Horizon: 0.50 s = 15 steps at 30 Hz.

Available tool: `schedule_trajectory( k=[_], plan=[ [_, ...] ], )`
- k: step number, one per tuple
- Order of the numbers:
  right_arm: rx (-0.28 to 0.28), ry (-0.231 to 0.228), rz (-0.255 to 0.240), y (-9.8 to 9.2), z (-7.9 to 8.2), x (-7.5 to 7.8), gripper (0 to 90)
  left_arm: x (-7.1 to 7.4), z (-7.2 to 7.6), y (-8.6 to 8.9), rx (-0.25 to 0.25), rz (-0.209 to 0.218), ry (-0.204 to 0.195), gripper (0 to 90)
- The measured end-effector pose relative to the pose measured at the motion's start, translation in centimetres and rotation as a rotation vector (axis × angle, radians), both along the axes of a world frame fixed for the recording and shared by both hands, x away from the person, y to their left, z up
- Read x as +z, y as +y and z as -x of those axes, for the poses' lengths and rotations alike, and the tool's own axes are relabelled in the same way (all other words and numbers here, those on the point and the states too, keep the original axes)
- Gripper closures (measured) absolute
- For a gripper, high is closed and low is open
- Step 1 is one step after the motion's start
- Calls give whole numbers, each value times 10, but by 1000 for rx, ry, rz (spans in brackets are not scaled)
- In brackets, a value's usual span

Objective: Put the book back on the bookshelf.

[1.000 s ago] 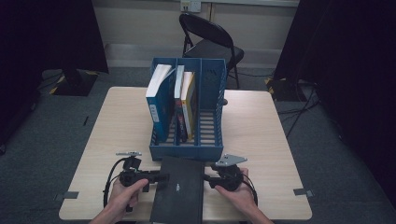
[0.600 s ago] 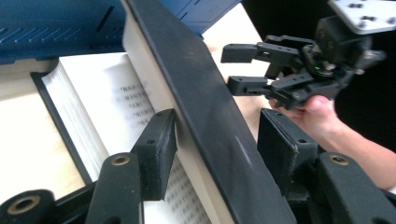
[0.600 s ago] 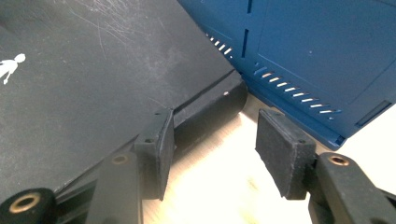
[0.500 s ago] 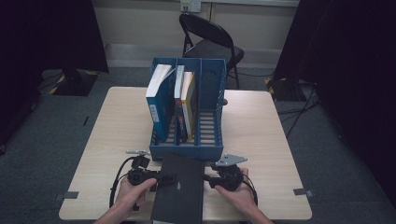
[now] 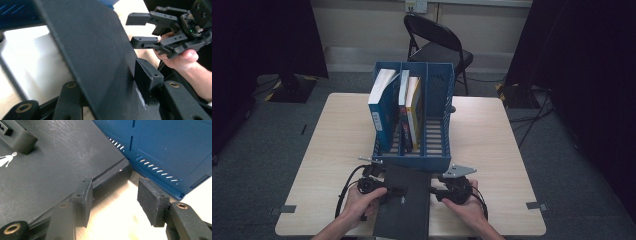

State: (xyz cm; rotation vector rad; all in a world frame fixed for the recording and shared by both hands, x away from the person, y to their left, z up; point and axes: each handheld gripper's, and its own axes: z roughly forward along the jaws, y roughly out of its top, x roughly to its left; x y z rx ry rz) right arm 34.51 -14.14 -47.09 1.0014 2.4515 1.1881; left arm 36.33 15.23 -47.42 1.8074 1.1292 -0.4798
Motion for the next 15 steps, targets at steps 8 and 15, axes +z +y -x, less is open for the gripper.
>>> schedule_trajectory(
  k=[8, 15],
  plan=[
    [-2, -1, -8, 0, 0, 1, 416, 0, -1, 4, -38, 54, -28, 649],
    [33, 13, -46, 1, 2, 4, 346, 6, 6, 2, -17, 32, -83, 643]
  ],
)
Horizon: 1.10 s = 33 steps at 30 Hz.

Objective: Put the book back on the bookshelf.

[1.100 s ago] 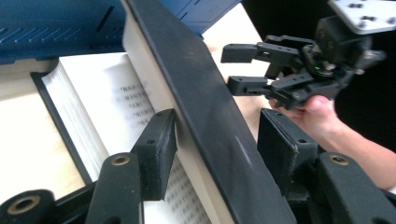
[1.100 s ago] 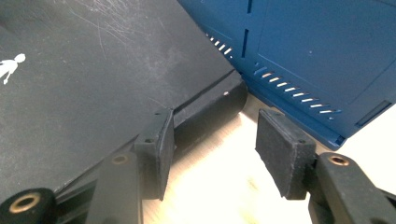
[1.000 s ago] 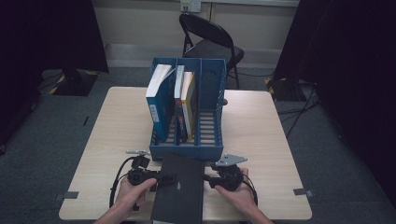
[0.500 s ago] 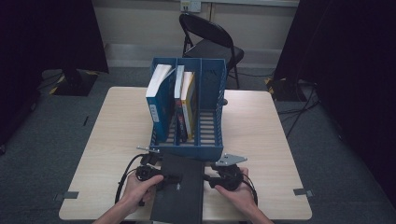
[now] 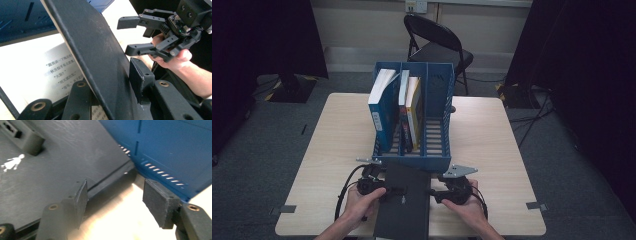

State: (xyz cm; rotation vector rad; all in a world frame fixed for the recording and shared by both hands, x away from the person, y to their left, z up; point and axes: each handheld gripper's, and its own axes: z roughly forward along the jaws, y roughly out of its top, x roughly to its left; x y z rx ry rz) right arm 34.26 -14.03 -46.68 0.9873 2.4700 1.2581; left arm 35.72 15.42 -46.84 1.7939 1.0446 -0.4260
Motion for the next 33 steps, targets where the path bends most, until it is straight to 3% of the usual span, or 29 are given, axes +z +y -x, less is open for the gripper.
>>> schedule_trajectory(
  k=[5, 8, 10, 14, 20, 23, 33],
  plan=[
    [70, 41, -32, 4, 3, -1, 278, 2, 4, 1, 8, -1, -16, 646],
    [111, 100, -89, 6, 4, -1, 221, 2, 6, 2, 15, 2, -28, 644],
    [125, 108, -97, 8, 4, -1, 208, 2, 8, 3, 22, 7, -39, 644],
    [137, 122, -96, 10, 4, -4, 167, 7, 14, 5, 21, 9, -91, 649],
    [155, 159, -152, 9, 2, -4, 119, 16, 27, 5, 22, 10, -178, 659],
    [162, 168, -159, 10, 0, -5, 85, 17, 29, 6, 28, 20, -184, 672],
    [192, 271, -221, 11, -11, -15, 73, 19, 28, 10, 26, 22, -183, 683]
  ],
)
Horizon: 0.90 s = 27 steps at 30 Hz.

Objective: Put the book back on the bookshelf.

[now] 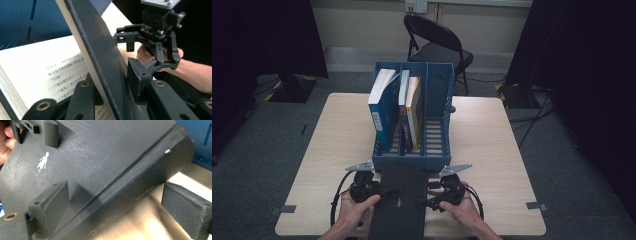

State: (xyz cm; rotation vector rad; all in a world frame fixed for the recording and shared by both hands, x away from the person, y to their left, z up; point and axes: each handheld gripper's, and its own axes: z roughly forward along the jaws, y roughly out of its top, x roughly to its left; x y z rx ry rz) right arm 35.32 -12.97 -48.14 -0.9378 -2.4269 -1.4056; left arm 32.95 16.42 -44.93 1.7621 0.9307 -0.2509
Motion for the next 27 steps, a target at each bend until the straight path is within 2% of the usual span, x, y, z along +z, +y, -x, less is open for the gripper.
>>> schedule_trajectory(
  k=[2, 8, 11, 16, 18, 21, 27],
  plan=[
    [9, 10, -10, 0, -1, -1, 73, 1, 1, 0, -7, 2, -9, 686],
    [47, 92, -50, 3, -4, -1, 76, 6, 2, -1, -39, 17, -40, 711],
    [55, 62, -30, 5, -2, 5, 87, 7, 4, 0, -43, 37, -50, 719],
    [61, 14, -4, 5, 3, 15, 115, 11, 7, 1, -72, 36, -86, 722],
    [57, -4, -9, 4, 5, 19, 139, 14, 8, 1, -72, 43, -103, 725],
    [35, -37, -21, 3, 6, 28, 170, 16, 8, 3, -73, 56, -106, 727],
    [25, -96, -34, 1, 11, 40, 218, 23, 9, 3, -85, 75, -110, 734]
  ],
)
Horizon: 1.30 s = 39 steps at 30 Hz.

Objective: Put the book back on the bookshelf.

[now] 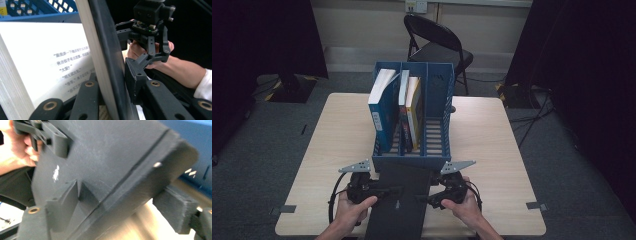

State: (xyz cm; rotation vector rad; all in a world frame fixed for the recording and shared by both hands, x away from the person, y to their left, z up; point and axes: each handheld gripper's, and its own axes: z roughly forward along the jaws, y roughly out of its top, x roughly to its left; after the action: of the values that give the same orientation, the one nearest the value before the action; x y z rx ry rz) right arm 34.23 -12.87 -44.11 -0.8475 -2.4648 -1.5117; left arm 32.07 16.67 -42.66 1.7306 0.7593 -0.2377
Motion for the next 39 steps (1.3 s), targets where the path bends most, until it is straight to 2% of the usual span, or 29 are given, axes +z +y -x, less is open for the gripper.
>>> schedule_trajectory(
  k=[5, 8, 12, 16, 21, 23, 26, 29, 31, 34, 36, 39],
  plan=[
    [-12, -55, -37, -4, 3, 15, 265, 8, 0, -1, -4, 21, -23, 733],
    [-45, -77, -42, -5, 4, 22, 288, 11, -3, -1, 7, 27, -30, 724],
    [-74, -106, -62, -10, 4, 30, 321, 19, -4, -6, 2, 6, -72, 727],
    [-85, -143, -57, -13, 5, 37, 341, 22, -5, -8, 0, 4, -82, 729],
    [-101, -195, -67, -15, 3, 48, 371, 27, -5, -14, 5, 0, -152, 737],
    [-111, -204, -84, -18, 1, 50, 374, 30, -8, -18, -3, -12, -159, 740],
    [-126, -238, -73, -20, 2, 55, 381, 29, -12, -22, -17, -13, -170, 730],
    [-138, -249, -74, -23, 2, 57, 387, 27, -12, -24, -19, -17, -198, 709],
    [-131, -249, -86, -26, 4, 56, 401, 25, -11, -20, -24, -16, -199, 699],
    [-119, -270, -70, -25, 6, 57, 423, 23, -7, -15, -13, -27, -193, 675],
    [-110, -276, -65, -26, 7, 57, 429, 22, -4, -13, -5, -45, -202, 664],
    [-105, -281, -56, -27, 8, 57, 439, 18, -2, -8, -1, -51, -192, 626]
  ],
)
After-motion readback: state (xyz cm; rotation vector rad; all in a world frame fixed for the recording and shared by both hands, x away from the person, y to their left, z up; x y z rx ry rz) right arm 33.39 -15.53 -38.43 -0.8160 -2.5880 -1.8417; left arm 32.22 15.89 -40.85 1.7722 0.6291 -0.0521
